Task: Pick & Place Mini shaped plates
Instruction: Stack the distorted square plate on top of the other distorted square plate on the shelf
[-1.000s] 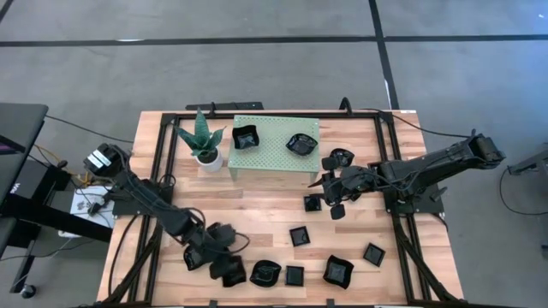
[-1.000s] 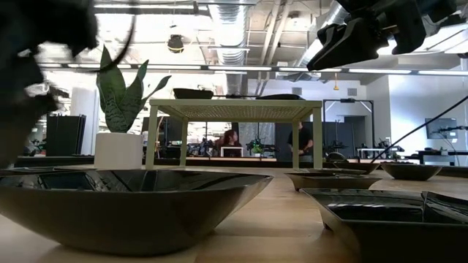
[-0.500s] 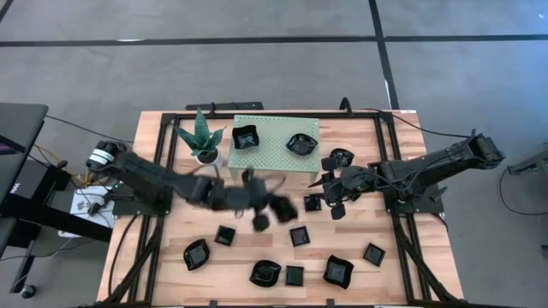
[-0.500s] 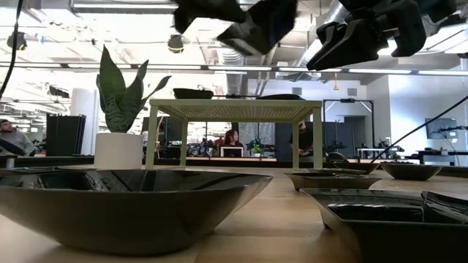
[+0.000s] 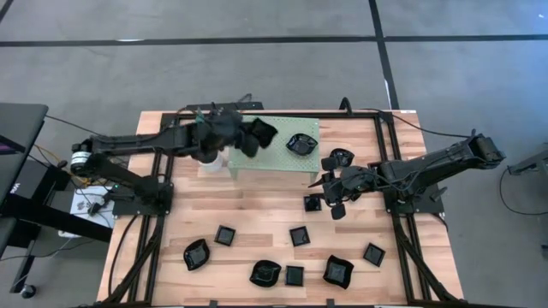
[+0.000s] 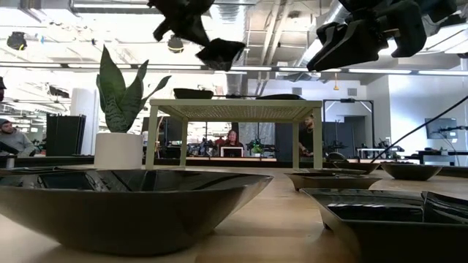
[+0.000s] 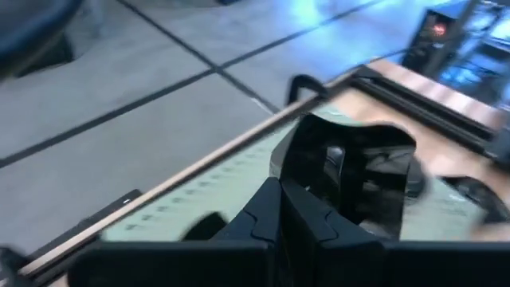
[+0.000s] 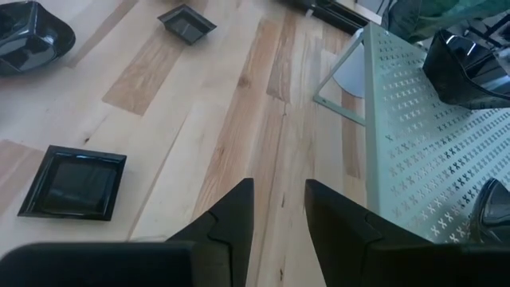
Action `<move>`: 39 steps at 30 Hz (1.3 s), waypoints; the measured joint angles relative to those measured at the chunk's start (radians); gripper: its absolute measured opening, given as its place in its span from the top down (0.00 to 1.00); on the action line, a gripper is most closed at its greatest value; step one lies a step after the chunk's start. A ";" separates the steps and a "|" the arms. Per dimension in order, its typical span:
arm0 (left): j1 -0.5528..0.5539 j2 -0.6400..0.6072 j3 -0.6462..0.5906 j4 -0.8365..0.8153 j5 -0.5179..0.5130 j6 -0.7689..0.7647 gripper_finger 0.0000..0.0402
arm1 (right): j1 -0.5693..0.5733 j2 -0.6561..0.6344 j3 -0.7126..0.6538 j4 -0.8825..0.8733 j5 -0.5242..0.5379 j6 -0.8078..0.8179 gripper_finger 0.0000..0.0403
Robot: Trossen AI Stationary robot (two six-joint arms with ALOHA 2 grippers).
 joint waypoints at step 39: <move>0.309 -0.096 -0.092 -0.096 0.474 0.480 0.99 | -0.001 0.000 0.000 0.002 0.000 -0.075 0.73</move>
